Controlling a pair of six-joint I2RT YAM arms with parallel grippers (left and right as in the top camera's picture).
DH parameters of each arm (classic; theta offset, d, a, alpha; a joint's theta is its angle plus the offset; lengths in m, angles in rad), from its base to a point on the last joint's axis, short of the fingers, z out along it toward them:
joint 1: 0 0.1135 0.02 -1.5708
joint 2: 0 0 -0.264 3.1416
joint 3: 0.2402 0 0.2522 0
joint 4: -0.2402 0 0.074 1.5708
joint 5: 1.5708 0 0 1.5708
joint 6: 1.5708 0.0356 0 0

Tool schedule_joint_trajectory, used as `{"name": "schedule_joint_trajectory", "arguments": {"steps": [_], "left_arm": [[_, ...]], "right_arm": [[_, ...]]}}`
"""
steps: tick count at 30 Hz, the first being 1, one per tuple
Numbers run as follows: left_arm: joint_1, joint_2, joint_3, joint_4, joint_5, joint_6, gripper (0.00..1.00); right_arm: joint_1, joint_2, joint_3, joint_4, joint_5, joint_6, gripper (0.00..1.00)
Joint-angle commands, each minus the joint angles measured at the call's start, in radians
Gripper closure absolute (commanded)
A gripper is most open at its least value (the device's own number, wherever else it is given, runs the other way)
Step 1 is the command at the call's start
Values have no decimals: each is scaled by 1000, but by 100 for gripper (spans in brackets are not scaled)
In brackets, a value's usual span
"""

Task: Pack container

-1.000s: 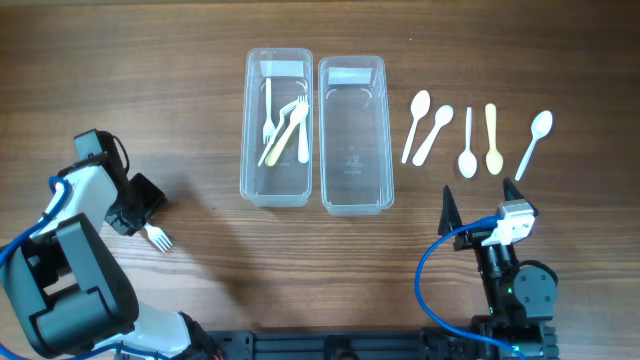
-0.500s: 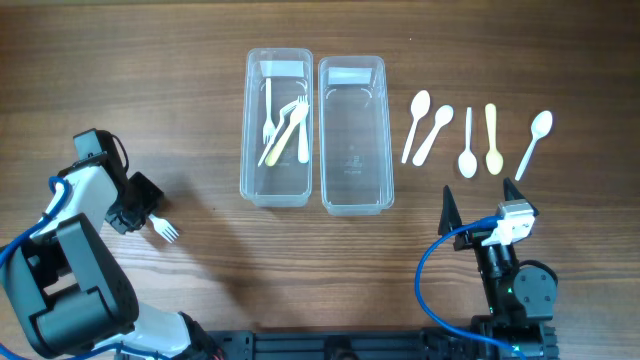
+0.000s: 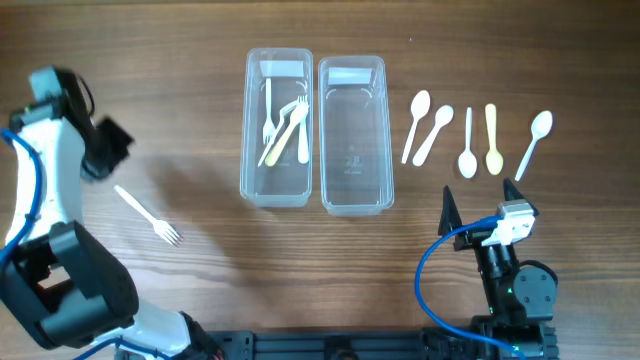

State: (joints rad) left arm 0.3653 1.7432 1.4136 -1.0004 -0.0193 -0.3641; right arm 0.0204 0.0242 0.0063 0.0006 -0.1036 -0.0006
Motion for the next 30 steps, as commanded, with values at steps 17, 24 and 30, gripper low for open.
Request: {"name": "schedule_joint_trajectory", "arguments": {"steps": [17,24,30], "left_arm": [[-60,-8,3,-122,-76,-45,68],[-63,-9,-218,43,-42,-44,69],[-60,-9,-309,122,-34,-33,68]], "right_arm": [[-4,0,-1,5,11,1,0],[-4,0,-1,5,11,0,0],[-4,0,-1,5,11,0,0]]}}
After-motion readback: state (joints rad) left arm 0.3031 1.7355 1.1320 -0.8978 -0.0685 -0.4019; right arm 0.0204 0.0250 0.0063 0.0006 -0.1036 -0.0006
